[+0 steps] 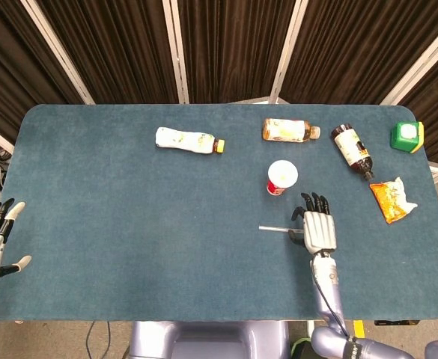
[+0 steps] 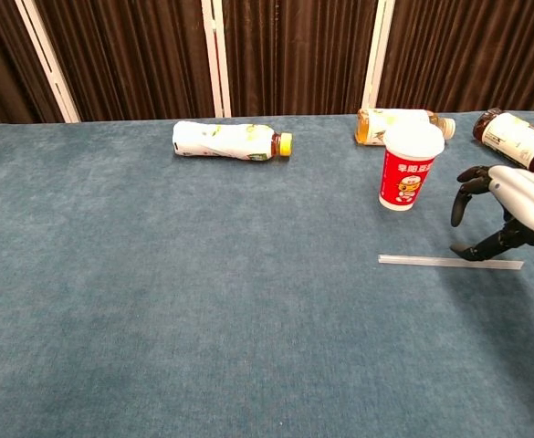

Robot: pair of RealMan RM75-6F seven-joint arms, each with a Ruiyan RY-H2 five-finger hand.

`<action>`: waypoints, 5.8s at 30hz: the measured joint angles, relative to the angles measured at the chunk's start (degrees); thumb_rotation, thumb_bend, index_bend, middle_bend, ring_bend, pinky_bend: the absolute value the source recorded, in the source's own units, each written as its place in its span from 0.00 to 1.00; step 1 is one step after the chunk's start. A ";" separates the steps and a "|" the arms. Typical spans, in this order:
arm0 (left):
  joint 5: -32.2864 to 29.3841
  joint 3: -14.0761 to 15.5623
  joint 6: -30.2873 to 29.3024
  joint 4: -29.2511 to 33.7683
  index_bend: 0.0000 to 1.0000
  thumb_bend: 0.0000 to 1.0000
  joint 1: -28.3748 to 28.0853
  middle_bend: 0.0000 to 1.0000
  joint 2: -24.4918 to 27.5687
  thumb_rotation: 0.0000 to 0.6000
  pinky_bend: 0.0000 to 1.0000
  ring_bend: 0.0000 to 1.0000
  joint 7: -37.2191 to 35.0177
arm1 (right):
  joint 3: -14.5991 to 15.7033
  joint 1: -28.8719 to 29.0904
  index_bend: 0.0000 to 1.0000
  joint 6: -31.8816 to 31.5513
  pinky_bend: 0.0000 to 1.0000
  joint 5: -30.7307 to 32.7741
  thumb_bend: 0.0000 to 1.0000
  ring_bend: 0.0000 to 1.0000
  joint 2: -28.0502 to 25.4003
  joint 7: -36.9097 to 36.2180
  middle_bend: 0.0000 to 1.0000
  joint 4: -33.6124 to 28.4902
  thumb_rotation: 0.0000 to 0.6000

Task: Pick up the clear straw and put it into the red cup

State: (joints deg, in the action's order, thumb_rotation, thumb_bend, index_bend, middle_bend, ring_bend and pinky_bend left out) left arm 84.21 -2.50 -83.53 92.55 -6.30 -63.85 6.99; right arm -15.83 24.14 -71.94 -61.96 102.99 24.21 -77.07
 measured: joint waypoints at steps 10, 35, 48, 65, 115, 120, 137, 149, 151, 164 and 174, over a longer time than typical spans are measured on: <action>0.01 0.02 -0.04 -0.02 0.00 0.08 0.02 0.00 -0.01 1.00 0.00 0.00 0.02 | -0.62 1.15 0.51 1.34 0.00 1.75 0.26 0.00 2.67 -1.38 0.12 1.45 1.00; 0.02 0.02 -0.03 -0.08 0.00 0.08 0.01 0.00 -0.02 1.00 0.00 0.00 -0.05 | -1.12 2.19 0.54 4.18 0.00 5.84 0.32 0.00 4.94 -2.30 0.13 4.12 1.00; 0.01 0.01 0.00 -0.05 0.00 0.07 -0.02 0.00 0.01 1.00 0.00 0.00 -0.06 | -0.81 2.34 0.55 4.63 0.00 6.17 0.34 0.00 5.04 -2.72 0.14 4.64 1.00; 0.02 0.02 0.00 -0.06 0.00 0.07 -0.01 0.00 0.02 1.00 0.00 0.00 -0.08 | -0.61 2.51 0.55 5.55 0.00 7.12 0.46 0.00 4.89 -2.68 0.14 4.66 1.00; -0.02 0.01 -0.08 0.04 0.00 0.08 0.02 0.00 -0.07 1.00 0.00 0.00 0.18 | -20.28 -6.08 0.62 -0.48 0.00 4.94 0.44 0.00 -10.09 -52.11 0.22 -25.15 1.00; -0.01 0.00 -0.06 0.03 0.00 0.07 -0.01 0.00 -0.06 1.00 0.00 0.00 0.14 | -24.98 -3.09 0.65 2.67 0.00 8.81 0.44 0.00 -7.60 -60.05 0.24 -22.73 1.00; -0.54 -0.14 0.73 0.45 0.00 0.08 -0.32 0.00 0.34 1.00 0.00 0.00 -0.15 | -31.06 6.54 0.66 8.88 0.00 17.71 0.44 0.00 -0.54 -67.51 0.25 -10.35 1.00; -0.67 -0.12 0.90 0.68 0.00 0.07 -0.38 0.00 0.50 1.00 0.00 0.00 -0.17 | -30.74 8.78 0.66 10.75 0.00 16.97 0.44 0.00 1.75 -70.39 0.25 -4.66 1.00; -0.72 -0.14 0.93 0.69 0.00 0.08 -0.40 0.00 0.49 1.00 0.00 0.00 -0.11 | -30.67 8.95 0.67 10.93 0.00 16.93 0.44 0.00 1.98 -70.68 0.25 -4.17 1.00; -0.72 -0.14 0.84 0.70 0.00 0.07 -0.41 0.00 0.43 1.00 0.00 0.00 0.10 | -30.64 8.87 0.67 11.64 0.00 16.87 0.44 0.00 1.98 -71.81 0.26 -2.86 1.00; -0.87 -0.21 0.78 0.74 0.00 0.07 -0.40 0.00 0.32 1.00 0.00 0.00 0.36 | -30.32 7.72 0.67 12.13 0.00 17.10 0.44 0.00 0.90 -72.06 0.26 -3.69 1.00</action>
State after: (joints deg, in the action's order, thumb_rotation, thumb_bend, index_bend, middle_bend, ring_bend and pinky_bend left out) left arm 83.34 -2.71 -82.76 93.28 -6.71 -63.53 7.35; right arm -46.15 31.86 -59.81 -44.86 103.89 -47.84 -80.76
